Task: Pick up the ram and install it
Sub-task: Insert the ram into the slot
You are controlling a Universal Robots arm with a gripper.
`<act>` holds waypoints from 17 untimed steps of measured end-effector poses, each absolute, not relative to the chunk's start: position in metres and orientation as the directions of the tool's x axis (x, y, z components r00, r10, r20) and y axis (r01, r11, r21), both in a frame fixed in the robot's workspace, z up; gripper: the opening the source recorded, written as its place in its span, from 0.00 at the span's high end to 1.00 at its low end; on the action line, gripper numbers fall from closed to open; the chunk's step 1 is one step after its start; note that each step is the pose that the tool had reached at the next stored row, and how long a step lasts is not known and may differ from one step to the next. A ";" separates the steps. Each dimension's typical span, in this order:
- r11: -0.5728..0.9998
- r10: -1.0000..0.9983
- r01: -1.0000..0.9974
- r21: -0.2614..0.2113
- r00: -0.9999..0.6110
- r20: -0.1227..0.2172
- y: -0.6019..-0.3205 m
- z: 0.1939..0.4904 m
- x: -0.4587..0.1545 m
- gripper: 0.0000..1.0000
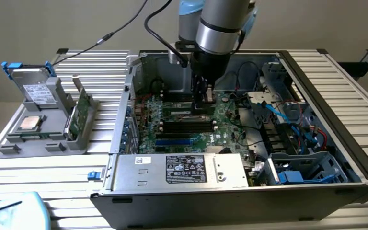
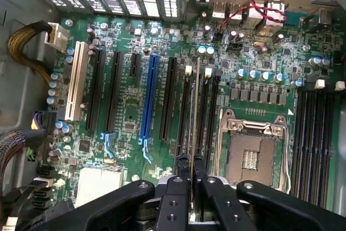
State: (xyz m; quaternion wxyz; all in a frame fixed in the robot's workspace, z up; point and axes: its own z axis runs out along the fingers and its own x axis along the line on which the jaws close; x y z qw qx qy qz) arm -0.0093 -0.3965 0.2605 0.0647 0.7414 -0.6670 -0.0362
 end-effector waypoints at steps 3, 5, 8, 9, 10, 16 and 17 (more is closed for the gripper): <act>-0.102 -0.994 -0.985 0.141 0.108 0.034 -0.397 0.256 -0.009 0.86; -0.102 -0.994 -0.985 0.138 0.107 0.034 -0.397 0.253 -0.010 0.86; -0.102 -0.994 -0.986 0.134 0.107 0.035 -0.397 0.248 -0.010 0.86; -0.102 -0.994 -0.986 0.133 0.107 0.035 -0.397 0.246 -0.010 0.86; -0.102 -0.994 -0.986 0.132 0.107 0.035 -0.397 0.245 -0.010 0.86; -0.102 -0.994 -0.988 0.119 0.107 0.037 -0.397 0.237 -0.012 0.86; -0.101 -0.994 -0.988 0.118 0.107 0.038 -0.397 0.236 -0.012 0.86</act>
